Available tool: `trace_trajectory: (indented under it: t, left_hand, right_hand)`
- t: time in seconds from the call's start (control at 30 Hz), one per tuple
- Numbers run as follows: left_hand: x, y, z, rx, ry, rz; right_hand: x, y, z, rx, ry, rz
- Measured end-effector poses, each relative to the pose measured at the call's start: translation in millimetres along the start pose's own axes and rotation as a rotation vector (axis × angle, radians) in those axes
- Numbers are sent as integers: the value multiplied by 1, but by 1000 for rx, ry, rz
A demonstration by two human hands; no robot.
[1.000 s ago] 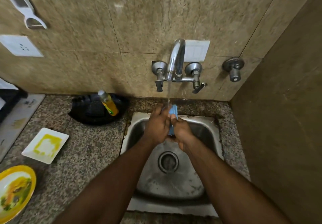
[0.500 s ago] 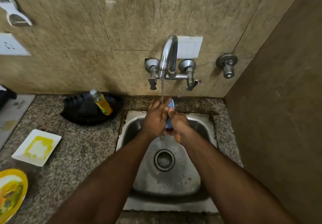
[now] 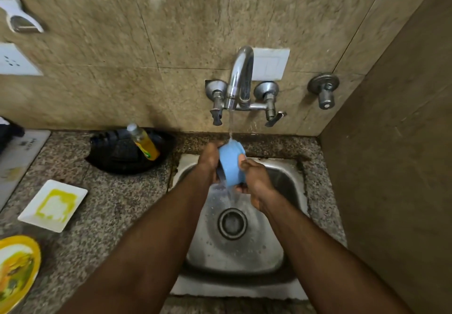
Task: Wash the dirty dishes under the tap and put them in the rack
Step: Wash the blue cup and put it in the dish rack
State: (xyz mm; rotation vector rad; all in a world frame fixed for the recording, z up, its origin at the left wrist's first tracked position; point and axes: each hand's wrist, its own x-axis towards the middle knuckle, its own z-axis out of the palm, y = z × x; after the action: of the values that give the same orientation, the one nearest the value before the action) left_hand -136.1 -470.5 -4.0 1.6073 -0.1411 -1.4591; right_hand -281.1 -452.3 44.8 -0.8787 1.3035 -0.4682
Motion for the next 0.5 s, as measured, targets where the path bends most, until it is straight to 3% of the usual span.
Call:
trace_trajectory:
  t: [0.13,0.2,0.3,0.4,0.5]
  left_hand:
    - [-11,-12,17,-158,82,116]
    - [-16,-20,25,-128,137,351]
    - [-11,-38,19,98,148,660]
    - [-2,-48,13,212,108,706]
    - [-5,-40,16,12,124,570]
  right_hand:
    - [9,-8,-6,170,26,55]
    - [12,-11,-7,307,30,96]
    - [17,-15,-13,434,-12,128]
    - [24,-14,-21,594,-37,192]
    - [28,-11,-24,665,-60,270]
